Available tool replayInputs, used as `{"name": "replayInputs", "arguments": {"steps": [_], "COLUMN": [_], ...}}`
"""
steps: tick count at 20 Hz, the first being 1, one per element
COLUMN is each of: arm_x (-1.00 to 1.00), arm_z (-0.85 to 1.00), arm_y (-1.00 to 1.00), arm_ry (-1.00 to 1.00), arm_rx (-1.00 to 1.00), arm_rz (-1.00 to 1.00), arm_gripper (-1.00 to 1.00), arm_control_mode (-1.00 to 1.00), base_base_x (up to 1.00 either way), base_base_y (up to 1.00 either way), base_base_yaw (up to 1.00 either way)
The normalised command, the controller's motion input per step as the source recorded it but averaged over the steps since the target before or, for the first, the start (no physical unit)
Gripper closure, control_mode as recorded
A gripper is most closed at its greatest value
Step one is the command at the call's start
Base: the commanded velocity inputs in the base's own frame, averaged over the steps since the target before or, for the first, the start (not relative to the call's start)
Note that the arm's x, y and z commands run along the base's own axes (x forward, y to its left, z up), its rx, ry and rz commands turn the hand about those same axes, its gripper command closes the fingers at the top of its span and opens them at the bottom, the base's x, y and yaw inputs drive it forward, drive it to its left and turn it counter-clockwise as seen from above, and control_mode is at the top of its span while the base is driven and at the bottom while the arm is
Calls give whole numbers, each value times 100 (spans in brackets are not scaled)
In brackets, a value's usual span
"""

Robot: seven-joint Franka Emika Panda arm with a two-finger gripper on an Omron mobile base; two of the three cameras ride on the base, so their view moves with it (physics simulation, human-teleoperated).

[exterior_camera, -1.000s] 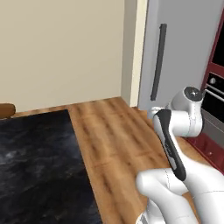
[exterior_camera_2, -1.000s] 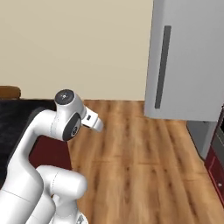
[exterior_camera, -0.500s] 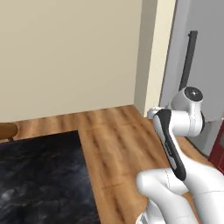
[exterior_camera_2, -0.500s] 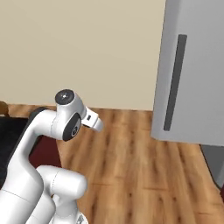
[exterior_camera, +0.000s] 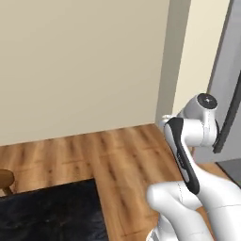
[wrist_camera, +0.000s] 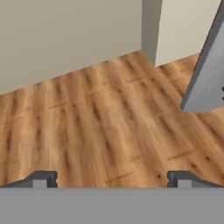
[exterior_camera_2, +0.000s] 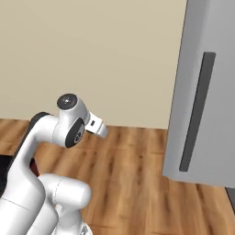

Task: Pick the egg and butter from the fridge and place them by the bowl for mixing.

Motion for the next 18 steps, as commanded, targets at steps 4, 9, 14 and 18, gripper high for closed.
{"name": "replayInputs", "arguments": {"steps": [4, 9, 14, 18], "arm_x": [0, 0, 0, 0], "arm_z": [0, 0, 0, 0], "arm_y": [0, 0, 0, 0], "arm_ry": [0, 0, 0, 0], "arm_rx": [0, 0, 0, 0], "arm_rz": [0, 0, 0, 0], "arm_gripper": [-100, -100, -100, -100], "arm_control_mode": [100, 100, 100, 100], "base_base_x": [94, 87, 74, 63], "base_base_y": [-1, 0, 3, 11], "base_base_yaw": [1, -9, -26, -39]}}
